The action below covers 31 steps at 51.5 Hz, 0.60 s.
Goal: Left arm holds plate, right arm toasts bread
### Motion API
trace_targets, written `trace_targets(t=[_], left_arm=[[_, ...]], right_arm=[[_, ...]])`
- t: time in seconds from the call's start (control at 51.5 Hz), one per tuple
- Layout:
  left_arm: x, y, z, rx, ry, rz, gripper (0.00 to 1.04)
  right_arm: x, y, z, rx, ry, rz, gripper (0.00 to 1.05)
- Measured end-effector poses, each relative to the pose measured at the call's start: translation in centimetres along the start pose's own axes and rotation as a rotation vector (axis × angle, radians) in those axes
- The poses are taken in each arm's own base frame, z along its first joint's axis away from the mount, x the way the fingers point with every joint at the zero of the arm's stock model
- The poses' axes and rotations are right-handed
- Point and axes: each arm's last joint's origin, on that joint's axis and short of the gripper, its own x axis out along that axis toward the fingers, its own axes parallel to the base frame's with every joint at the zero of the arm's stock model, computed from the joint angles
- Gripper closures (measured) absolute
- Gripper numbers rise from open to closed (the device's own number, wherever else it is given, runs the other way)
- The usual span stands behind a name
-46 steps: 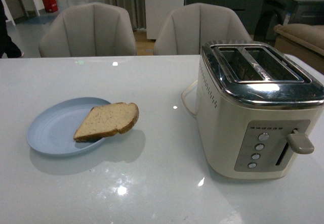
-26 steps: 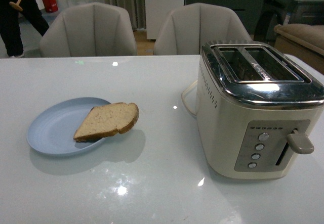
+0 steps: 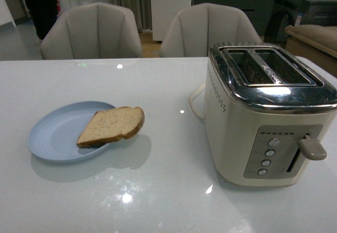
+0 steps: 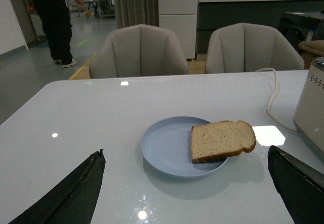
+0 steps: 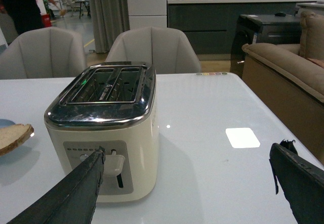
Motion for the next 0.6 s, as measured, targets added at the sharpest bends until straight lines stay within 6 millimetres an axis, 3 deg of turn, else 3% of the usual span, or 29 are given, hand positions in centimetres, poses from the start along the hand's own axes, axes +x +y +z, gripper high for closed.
trace_targets(t=[0.602], left_arm=[[0.00, 0.00, 0.00, 0.000, 0.000, 0.000, 0.07]], right_arm=[[0.00, 0.00, 0.00, 0.000, 0.000, 0.000, 0.06]])
